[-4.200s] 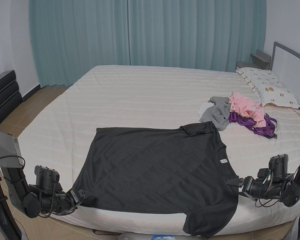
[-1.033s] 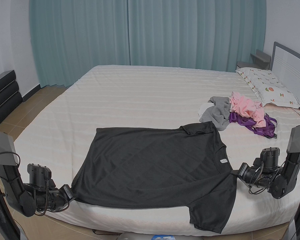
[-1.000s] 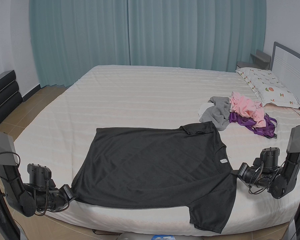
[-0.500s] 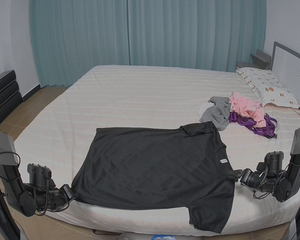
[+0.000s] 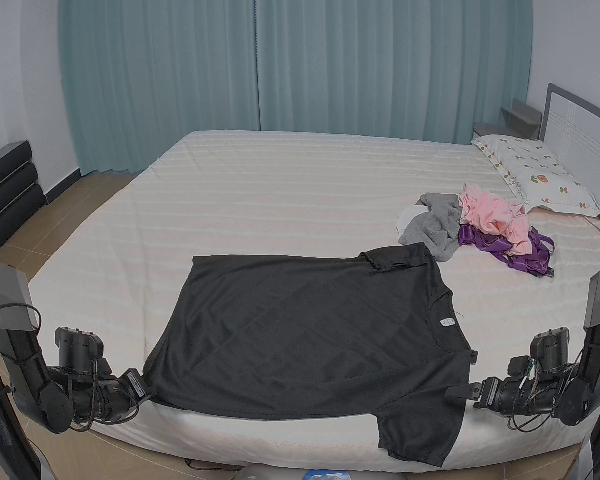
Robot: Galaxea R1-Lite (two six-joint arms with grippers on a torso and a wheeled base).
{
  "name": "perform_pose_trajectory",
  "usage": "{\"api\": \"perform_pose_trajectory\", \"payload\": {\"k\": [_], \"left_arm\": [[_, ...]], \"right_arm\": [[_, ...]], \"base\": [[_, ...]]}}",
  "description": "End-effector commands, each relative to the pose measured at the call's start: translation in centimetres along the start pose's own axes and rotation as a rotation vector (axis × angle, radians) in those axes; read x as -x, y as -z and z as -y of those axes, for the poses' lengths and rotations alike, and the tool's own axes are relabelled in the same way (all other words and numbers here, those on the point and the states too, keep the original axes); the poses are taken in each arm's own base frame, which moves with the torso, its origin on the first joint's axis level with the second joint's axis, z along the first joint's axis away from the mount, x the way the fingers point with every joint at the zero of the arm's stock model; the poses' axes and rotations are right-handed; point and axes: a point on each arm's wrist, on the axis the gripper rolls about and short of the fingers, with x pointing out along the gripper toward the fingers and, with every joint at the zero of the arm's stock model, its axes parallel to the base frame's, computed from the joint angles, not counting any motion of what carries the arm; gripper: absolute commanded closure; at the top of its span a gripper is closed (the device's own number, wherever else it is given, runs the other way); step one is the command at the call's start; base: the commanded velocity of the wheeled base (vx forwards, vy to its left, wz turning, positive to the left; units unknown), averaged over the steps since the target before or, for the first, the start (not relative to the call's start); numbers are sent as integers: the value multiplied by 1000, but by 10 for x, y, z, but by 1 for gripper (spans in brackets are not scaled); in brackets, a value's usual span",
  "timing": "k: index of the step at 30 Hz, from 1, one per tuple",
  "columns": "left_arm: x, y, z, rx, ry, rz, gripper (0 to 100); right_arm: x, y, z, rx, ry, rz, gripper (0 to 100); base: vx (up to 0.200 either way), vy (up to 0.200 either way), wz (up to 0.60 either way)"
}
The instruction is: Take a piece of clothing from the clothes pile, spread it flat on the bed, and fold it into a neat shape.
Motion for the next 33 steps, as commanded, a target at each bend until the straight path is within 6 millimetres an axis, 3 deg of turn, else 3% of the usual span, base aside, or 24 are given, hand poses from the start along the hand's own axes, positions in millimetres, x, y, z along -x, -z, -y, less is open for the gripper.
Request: {"api": "perform_pose_trajectory", "payload": {"k": [1,24,25,33], "left_arm": [[0,0,0,0,-1,-2,100],[0,1,0,0,-2,-4,100],[0,1,0,-1,-1,-3,100],[0,1,0,0,-2,-4,100]], "right_arm": [[-4,12,0,2,14,-69,0],[-13,19,-14,-29,-14,-68,0],[-13,18,-14,-30,-12,-64,100],[-13,18,-9,-25,92,-15,100]], "base": [[0,0,0],[0,0,0],[0,0,0],[0,0,0]]}}
